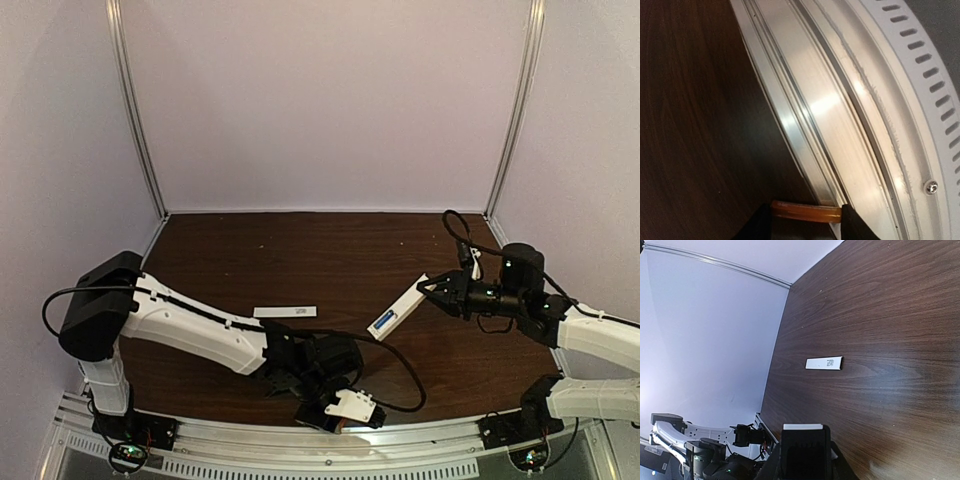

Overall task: Load the batteries into the remote control
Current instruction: Pick up the remote control without the battery cover from the corner of the board, then place the battery at the center of the board.

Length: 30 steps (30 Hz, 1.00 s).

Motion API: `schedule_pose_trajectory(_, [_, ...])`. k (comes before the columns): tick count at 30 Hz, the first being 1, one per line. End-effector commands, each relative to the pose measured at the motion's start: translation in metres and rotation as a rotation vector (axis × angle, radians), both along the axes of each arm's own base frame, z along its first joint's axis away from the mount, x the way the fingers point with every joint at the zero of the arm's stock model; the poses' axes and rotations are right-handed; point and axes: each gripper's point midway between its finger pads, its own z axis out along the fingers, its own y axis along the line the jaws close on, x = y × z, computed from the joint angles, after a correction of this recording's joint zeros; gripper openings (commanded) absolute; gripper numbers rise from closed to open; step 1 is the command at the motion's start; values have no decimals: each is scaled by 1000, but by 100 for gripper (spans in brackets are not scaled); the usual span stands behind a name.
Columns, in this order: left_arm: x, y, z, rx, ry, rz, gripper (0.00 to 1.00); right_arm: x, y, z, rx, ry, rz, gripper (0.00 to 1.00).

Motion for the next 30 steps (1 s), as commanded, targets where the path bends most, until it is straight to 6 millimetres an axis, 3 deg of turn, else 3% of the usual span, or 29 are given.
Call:
schedule_pose_trajectory(1, [6,-8,-1,-10,25,24,44,1,0,3,10,-29,10,0])
schedule_pose_trajectory(6, [25,-4,5,-27,68,124,39,3,-2,3,6,-30,1,0])
schedule_pose_trajectory(11, [61,10,16,-81,122,376,35,8,-9,7,-8,-43,-20,0])
schedule_pose_trajectory(19, [127,77,10,-110,182,989,34,16,-21,15,-16,-59,-42,0])
schedule_pose_trajectory(25, [152,111,0,-135,253,1450,33,17,-22,14,-14,-59,-41,0])
schedule_pose_trajectory(30, [159,122,-10,-106,297,1662,36,16,-22,14,-12,-59,-38,0])
